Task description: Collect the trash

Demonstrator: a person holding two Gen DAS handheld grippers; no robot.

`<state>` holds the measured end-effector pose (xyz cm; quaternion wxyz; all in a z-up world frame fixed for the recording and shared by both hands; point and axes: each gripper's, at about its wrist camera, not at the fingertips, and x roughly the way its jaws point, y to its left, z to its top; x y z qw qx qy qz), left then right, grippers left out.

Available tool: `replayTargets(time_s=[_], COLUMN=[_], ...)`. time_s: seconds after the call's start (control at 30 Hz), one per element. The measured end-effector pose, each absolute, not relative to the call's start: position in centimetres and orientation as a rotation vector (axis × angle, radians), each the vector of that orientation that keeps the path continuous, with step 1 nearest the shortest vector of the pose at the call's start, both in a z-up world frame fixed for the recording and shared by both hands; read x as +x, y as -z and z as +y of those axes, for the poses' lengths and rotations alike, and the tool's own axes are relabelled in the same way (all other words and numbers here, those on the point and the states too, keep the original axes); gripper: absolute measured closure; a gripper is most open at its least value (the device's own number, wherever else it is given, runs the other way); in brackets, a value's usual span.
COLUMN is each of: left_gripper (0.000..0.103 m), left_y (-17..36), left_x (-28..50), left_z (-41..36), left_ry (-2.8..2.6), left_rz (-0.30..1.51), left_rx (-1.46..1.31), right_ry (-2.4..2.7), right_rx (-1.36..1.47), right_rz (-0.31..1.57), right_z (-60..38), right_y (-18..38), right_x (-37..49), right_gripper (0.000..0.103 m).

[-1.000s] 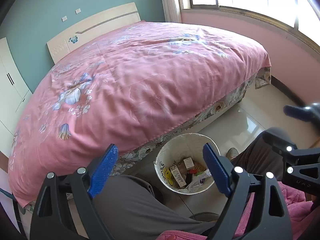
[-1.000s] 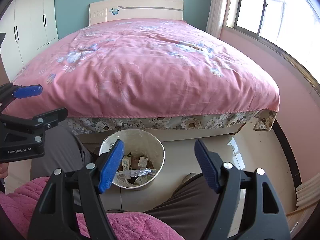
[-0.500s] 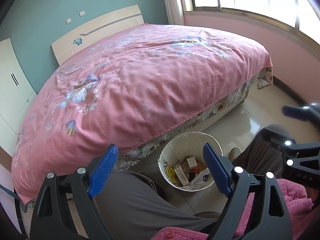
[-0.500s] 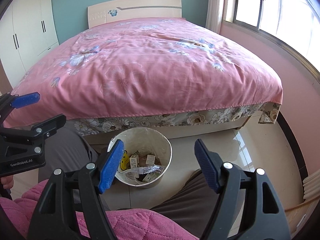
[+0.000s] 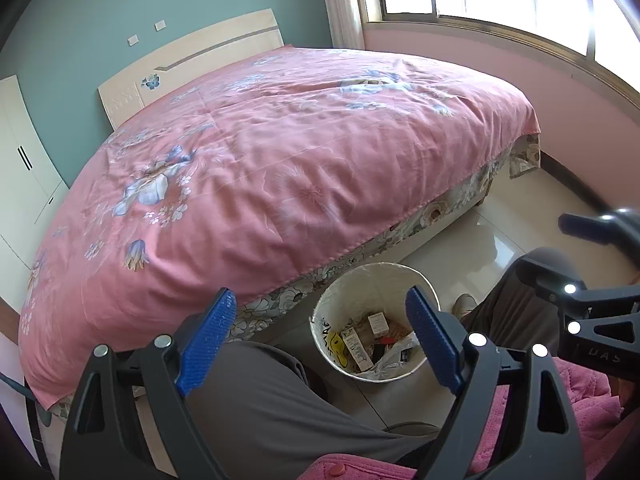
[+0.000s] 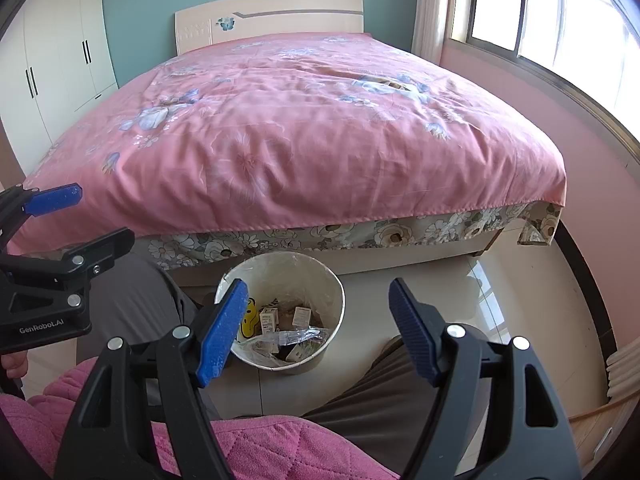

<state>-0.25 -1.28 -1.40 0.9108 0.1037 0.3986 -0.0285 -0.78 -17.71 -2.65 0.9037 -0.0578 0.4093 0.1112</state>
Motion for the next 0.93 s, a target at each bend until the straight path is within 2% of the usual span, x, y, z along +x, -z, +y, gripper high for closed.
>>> replayTargets(time_s=[0.93], left_gripper=[0.014], left_y=[1.64], left_x=[-0.27], left_z=[-1.62], left_ry=[0.059], left_rz=[0.829], left_rx=[0.209], right_ry=[-0.232], right_rx=[-0.119], right_rz=[0.853], right_z=[-17.61], right_y=[2.78], right_x=[-0.82], right_gripper=[0.030])
